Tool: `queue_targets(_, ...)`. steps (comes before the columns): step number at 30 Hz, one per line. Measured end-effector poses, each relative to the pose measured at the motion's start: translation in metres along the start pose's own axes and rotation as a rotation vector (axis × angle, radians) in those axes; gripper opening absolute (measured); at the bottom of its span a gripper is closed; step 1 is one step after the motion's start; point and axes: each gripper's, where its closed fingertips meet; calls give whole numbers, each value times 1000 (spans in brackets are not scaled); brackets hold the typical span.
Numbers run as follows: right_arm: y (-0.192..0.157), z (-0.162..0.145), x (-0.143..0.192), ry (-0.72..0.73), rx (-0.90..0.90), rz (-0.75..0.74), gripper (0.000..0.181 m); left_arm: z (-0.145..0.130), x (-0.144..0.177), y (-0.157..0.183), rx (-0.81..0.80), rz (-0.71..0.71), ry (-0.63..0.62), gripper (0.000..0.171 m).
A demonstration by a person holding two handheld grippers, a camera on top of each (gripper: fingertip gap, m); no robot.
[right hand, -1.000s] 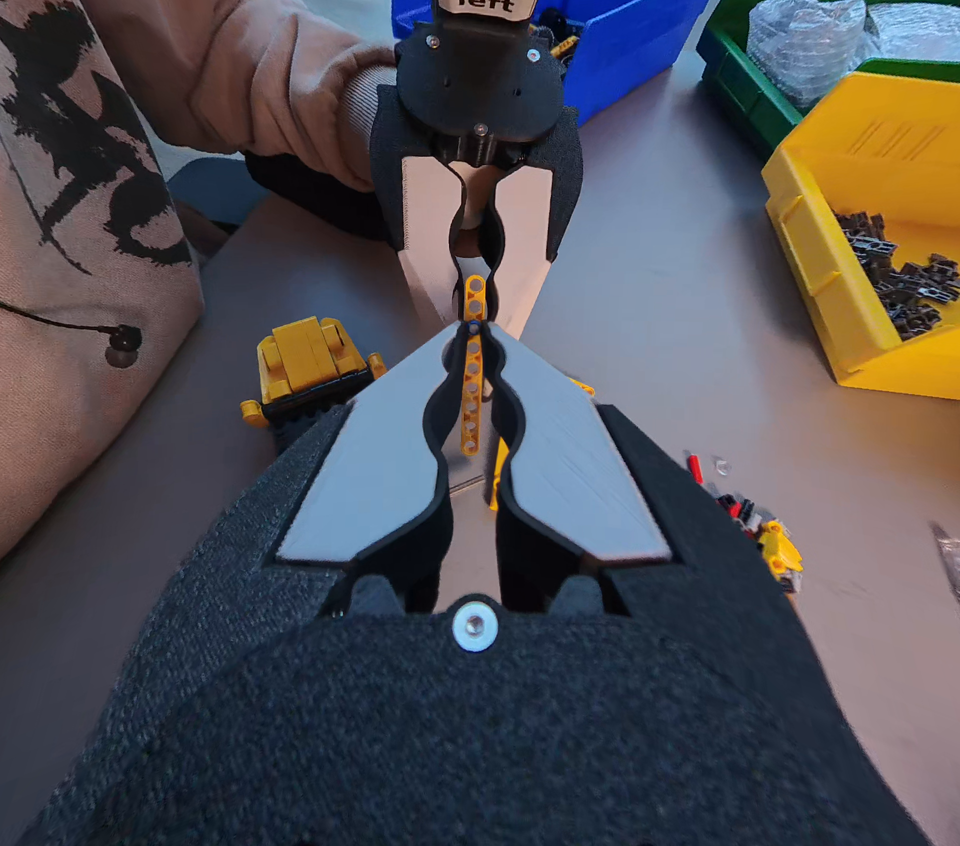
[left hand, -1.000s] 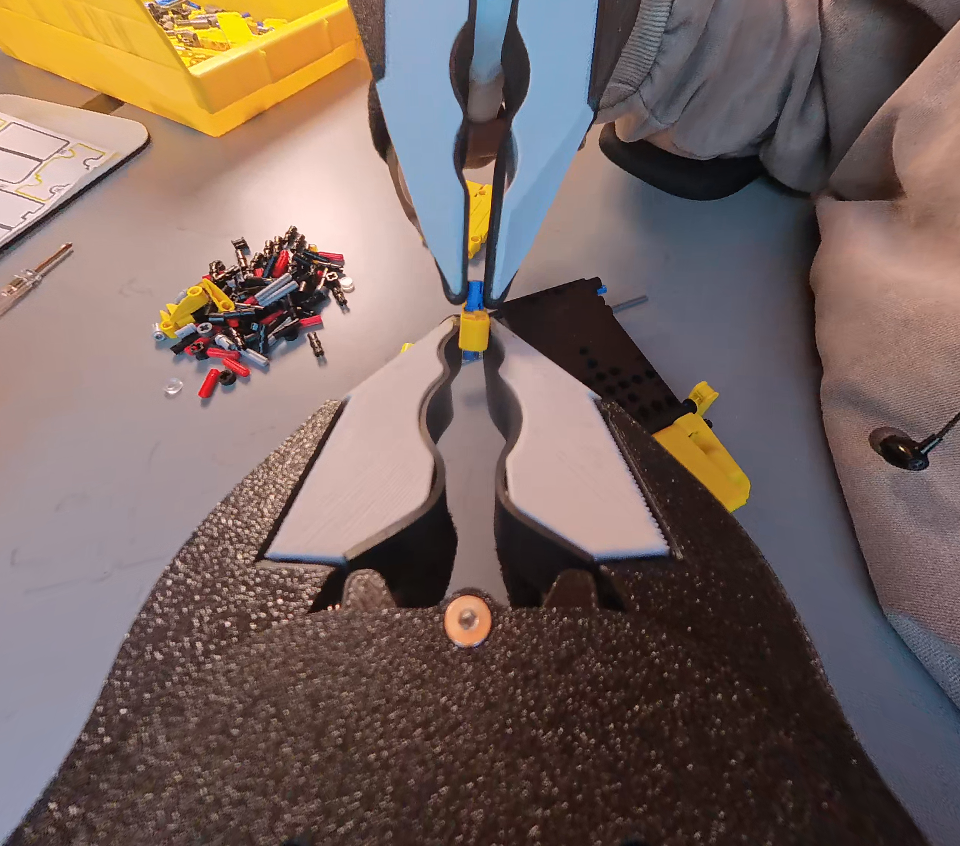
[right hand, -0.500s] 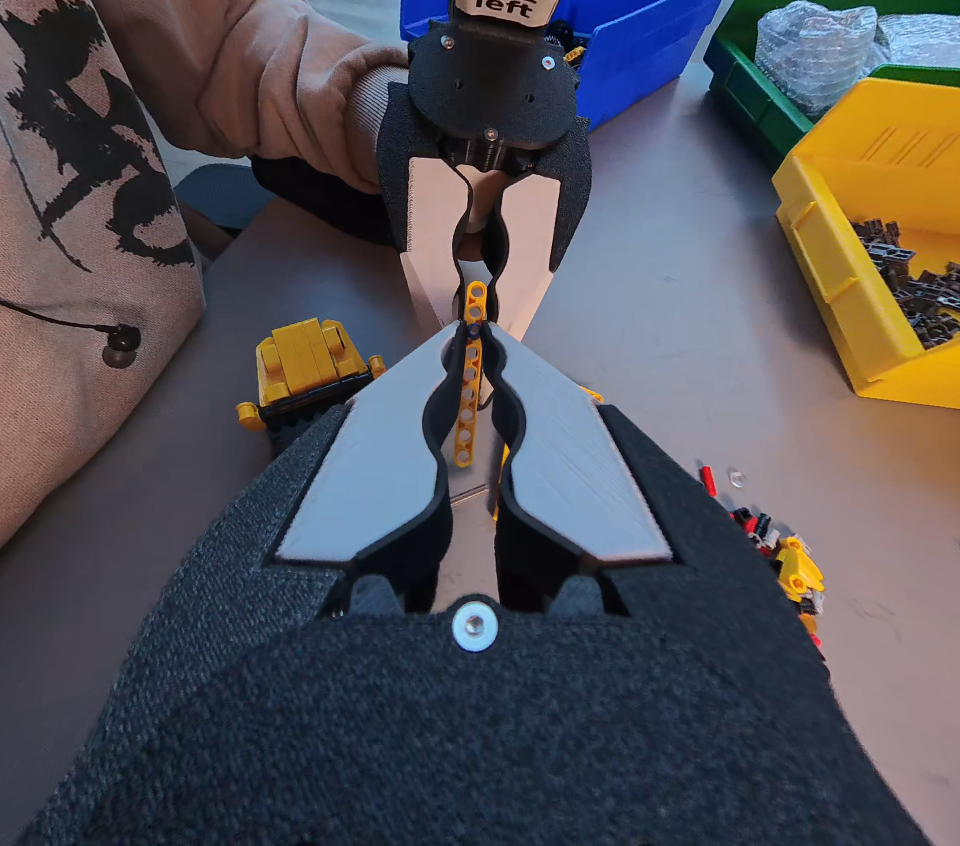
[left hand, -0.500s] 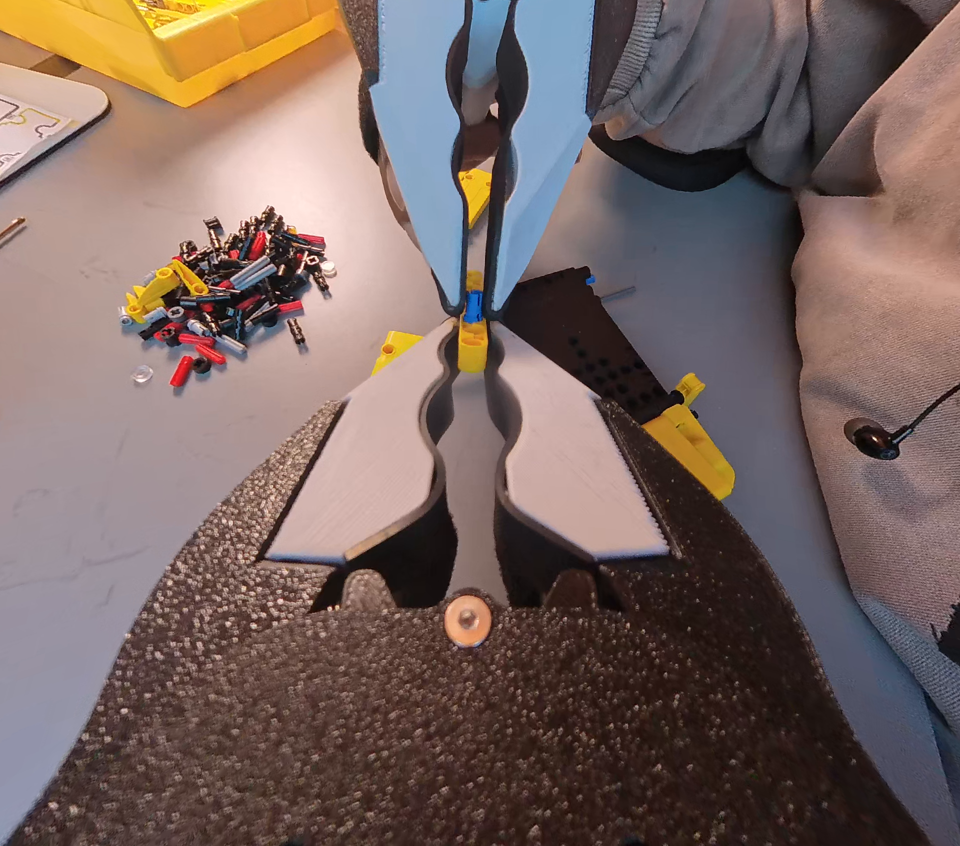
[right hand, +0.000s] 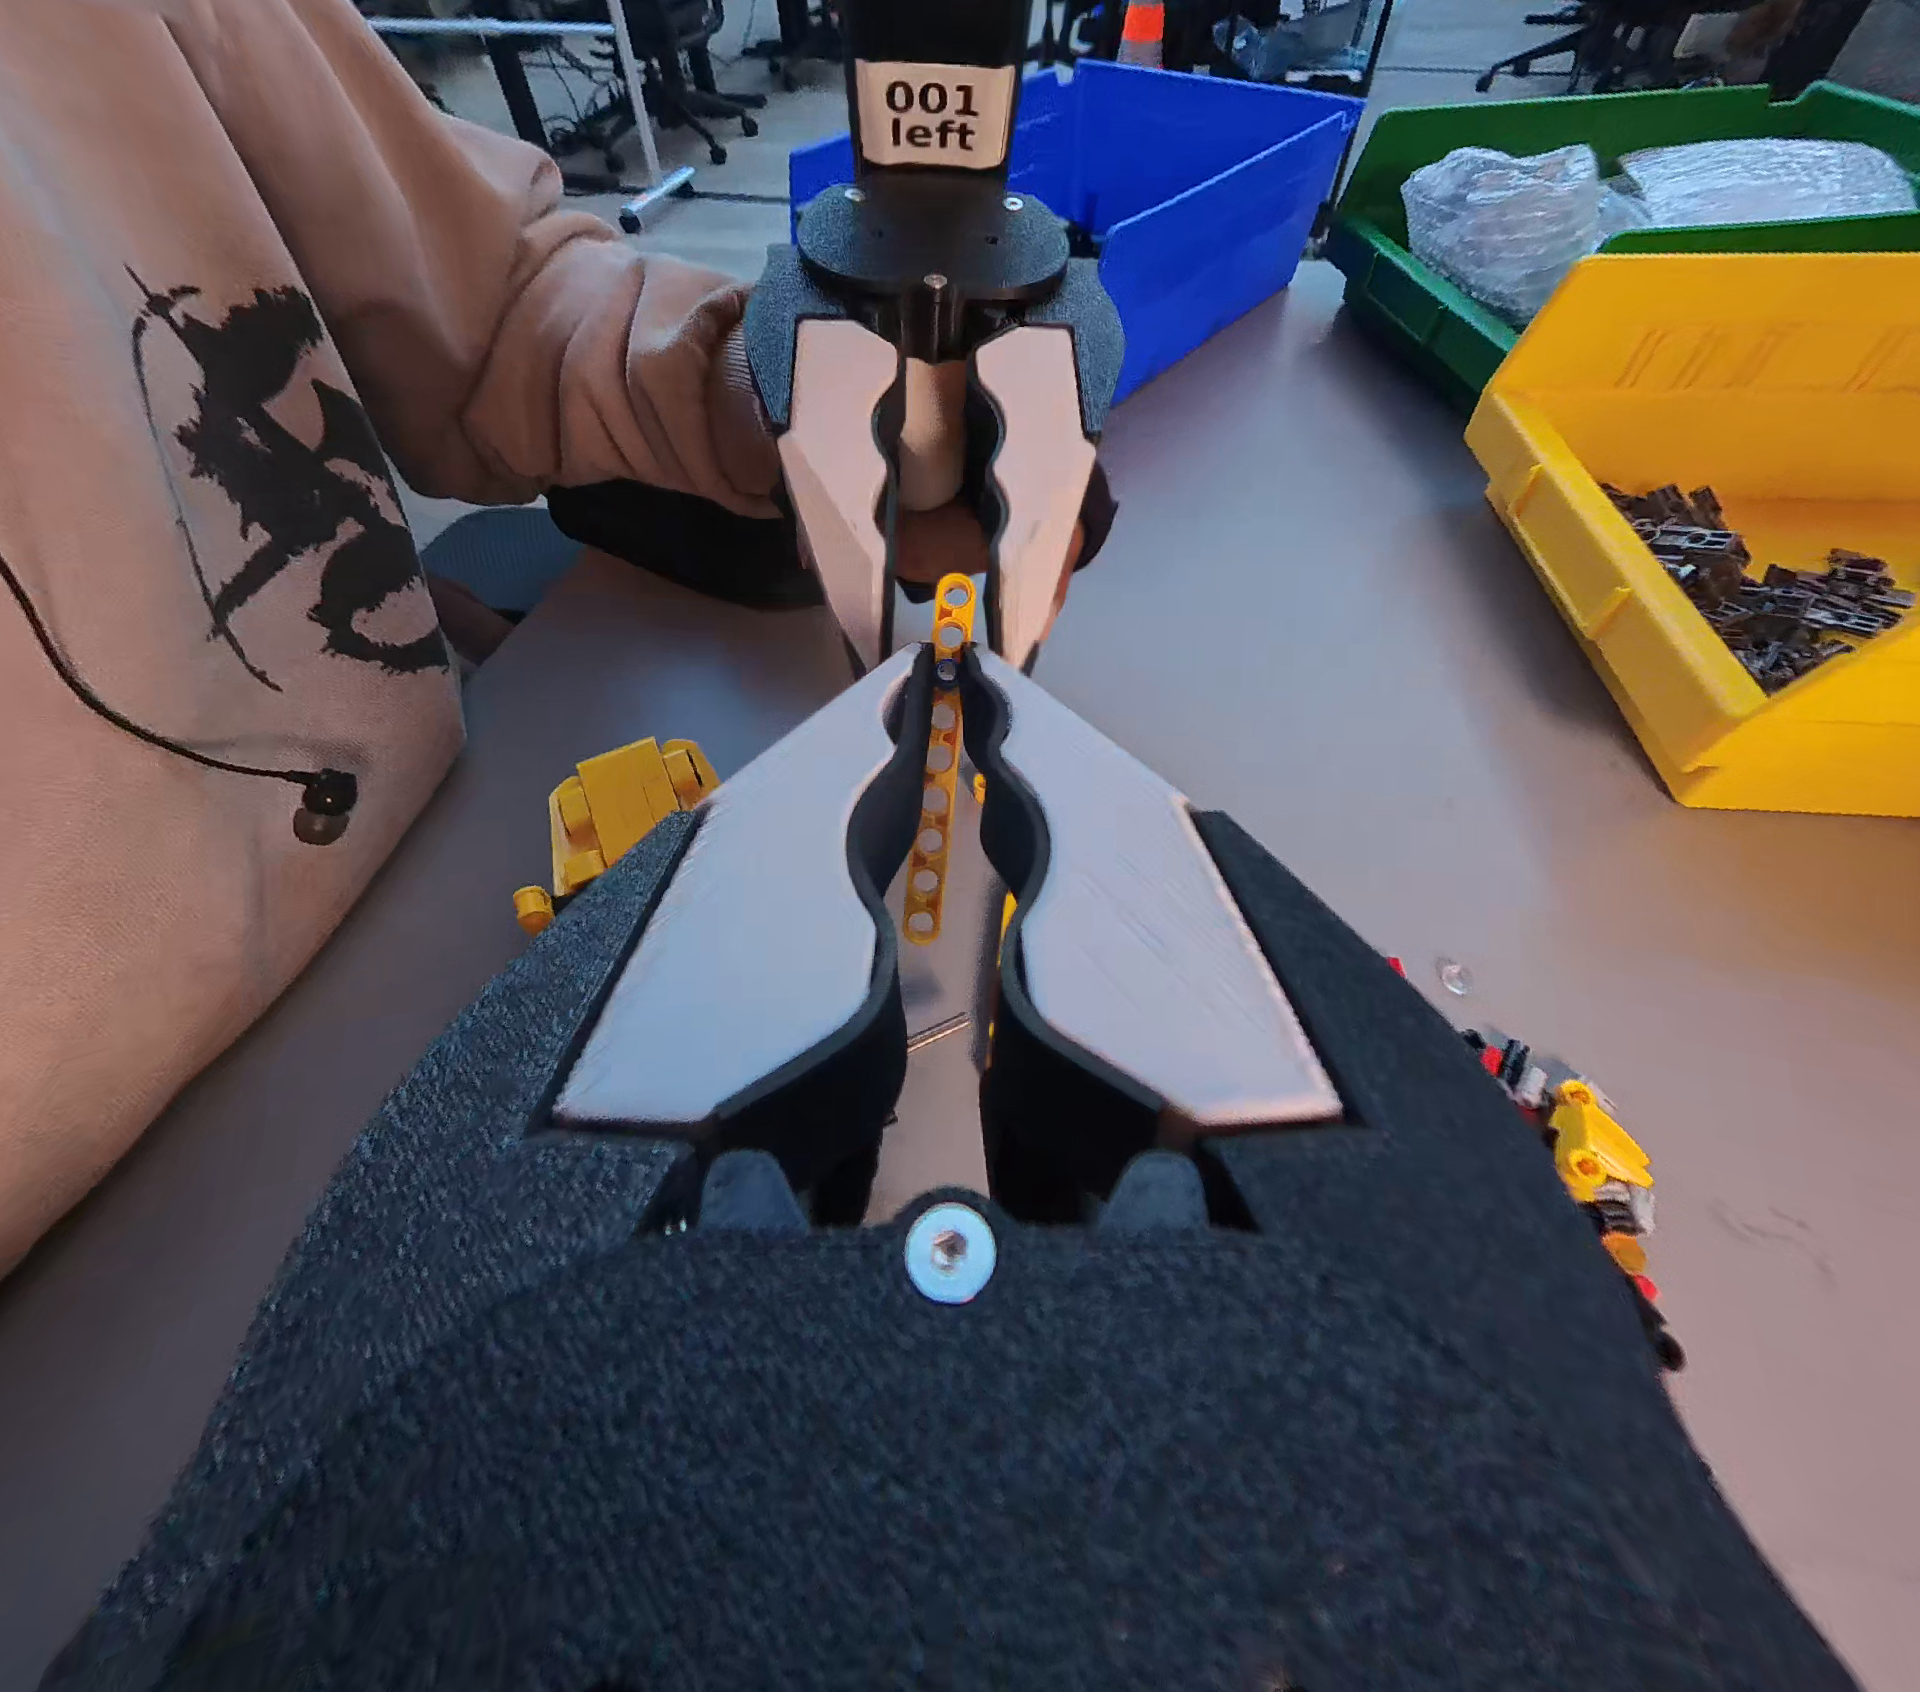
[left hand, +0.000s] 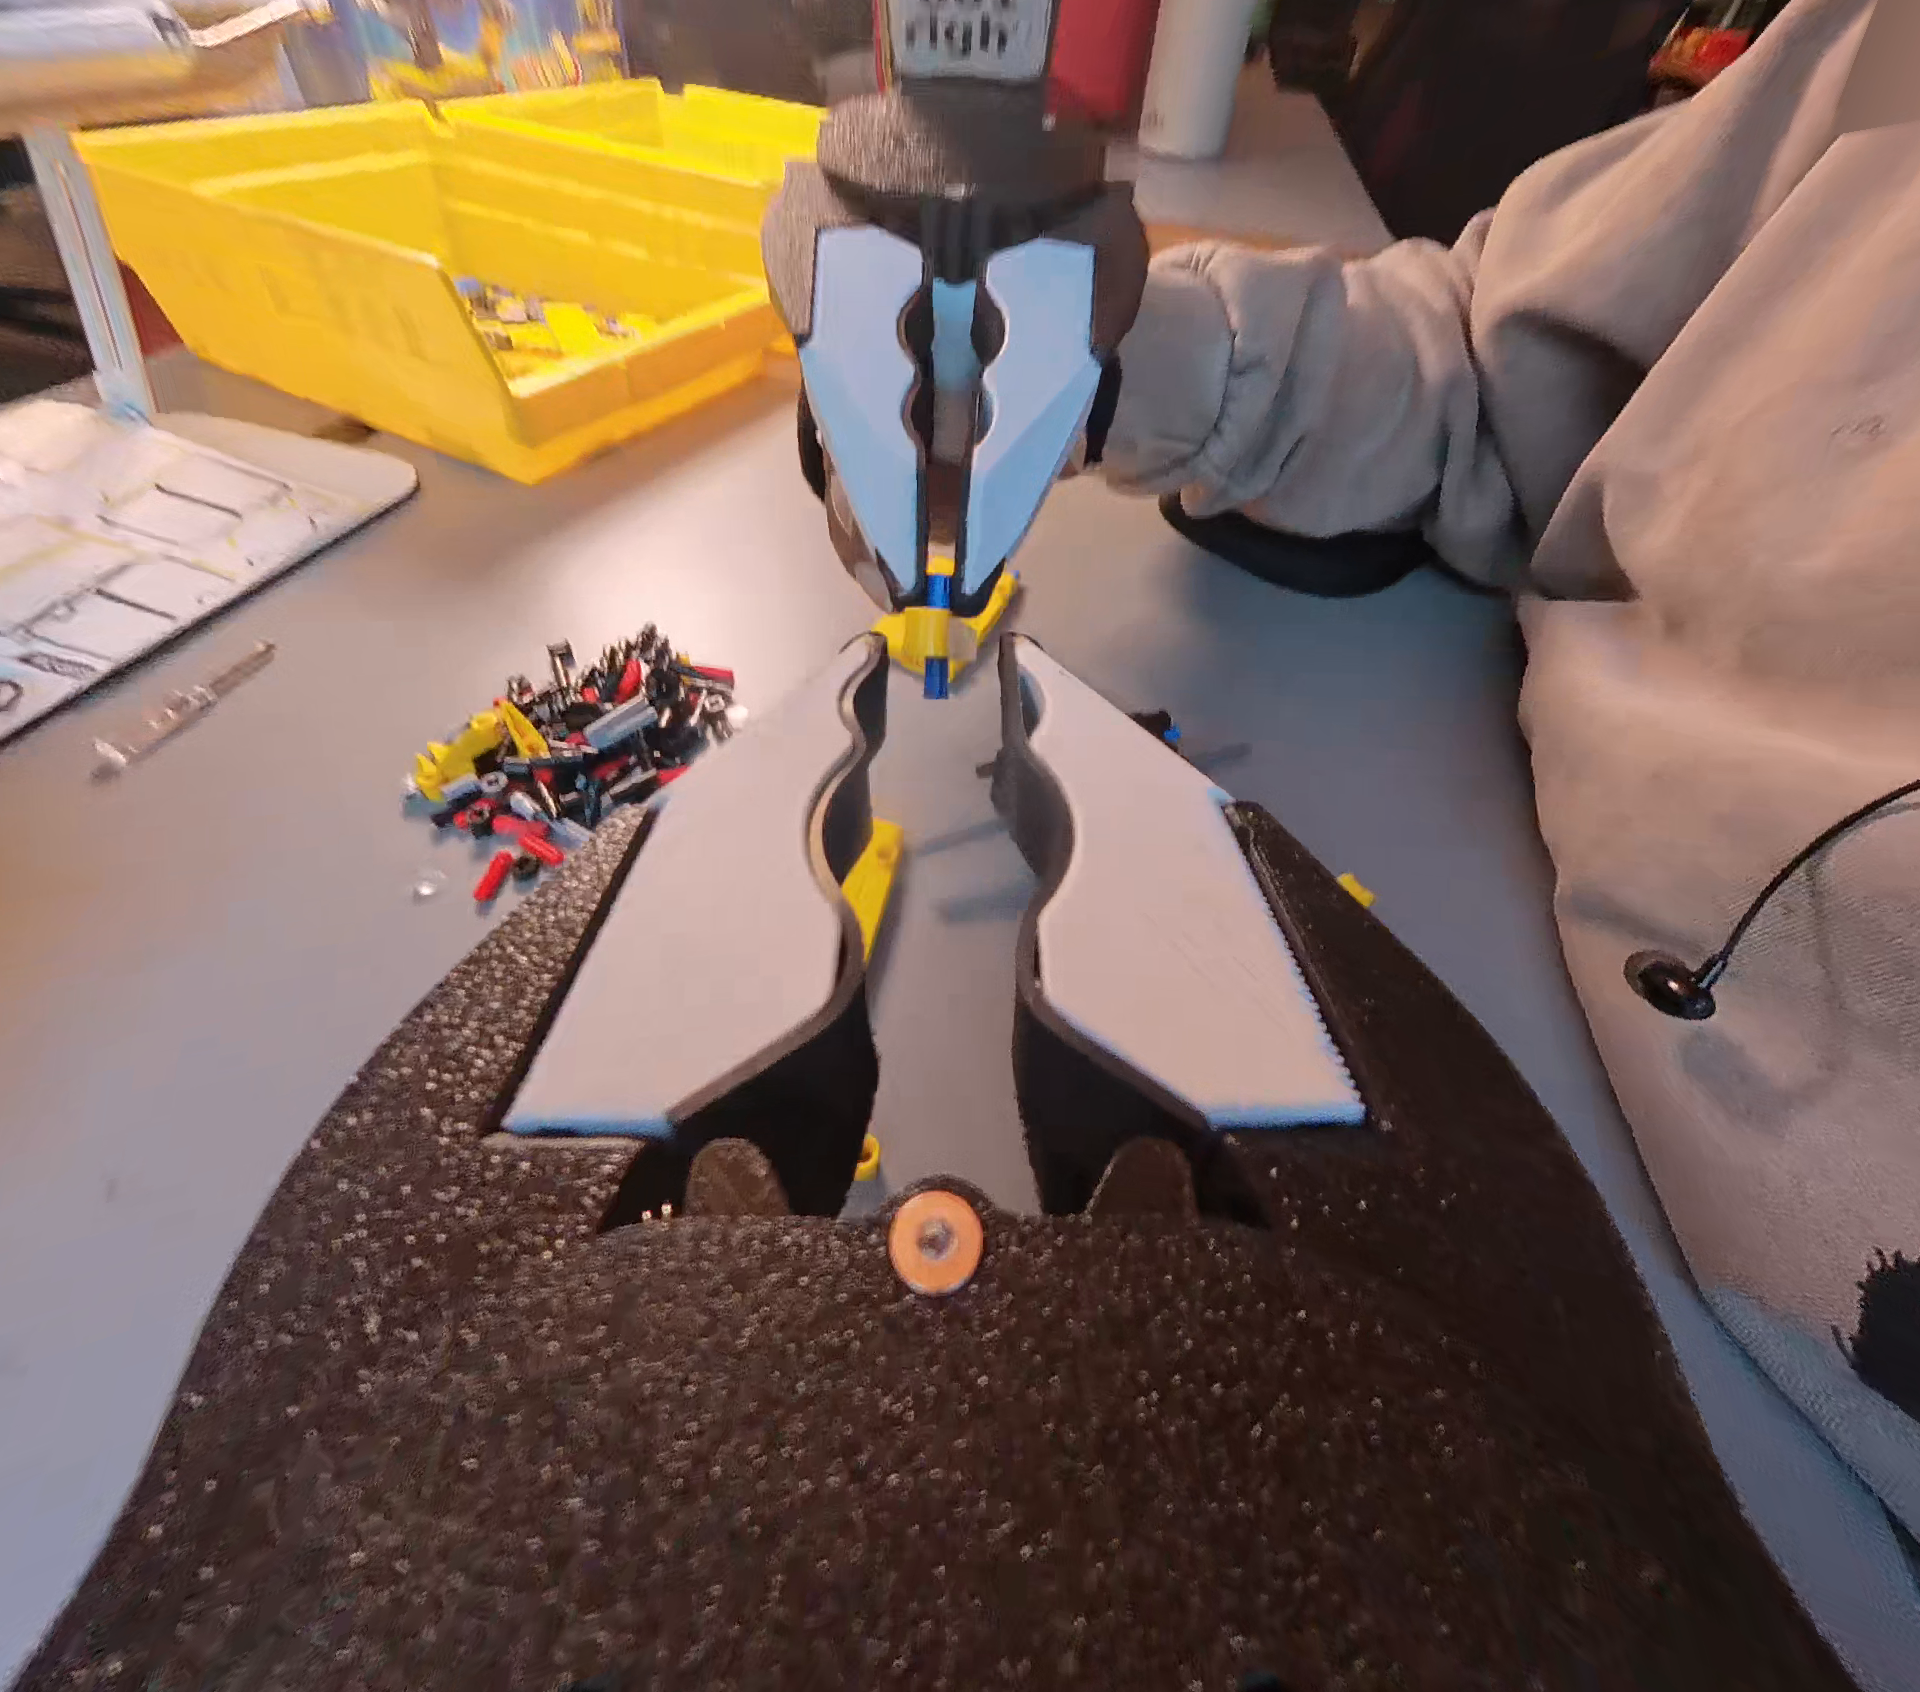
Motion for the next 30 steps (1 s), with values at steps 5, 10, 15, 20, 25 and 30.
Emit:
queue_targets(5,-7,3,-5,27,-21,40,3,1,1,5,-17,-21,-8,6)
queue_targets(10,-9,9,-4,55,-27,45,2,5,4,7,23,-31,-7,6)
queue_targets(15,-1,16,-1,161,-156,56,1,11,3,1,84,-9,49,7)
queue_targets(20,2,32,5,247,-203,67,0,24,5,-2,132,-14,112,6)
queue_targets(25,41,99,93,675,-265,-36,0,-23,8,-16,194,52,-10,6)
queue_targets(30,15,71,74,268,26,-183,0,3,7,-22,181,54,88,7)
Point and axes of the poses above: each gripper's, where its closed fingertips meet, x back along the fingers, z out of its top, y = z × x across the jaws, and after that the axes turned 1 degree about y, right-handed
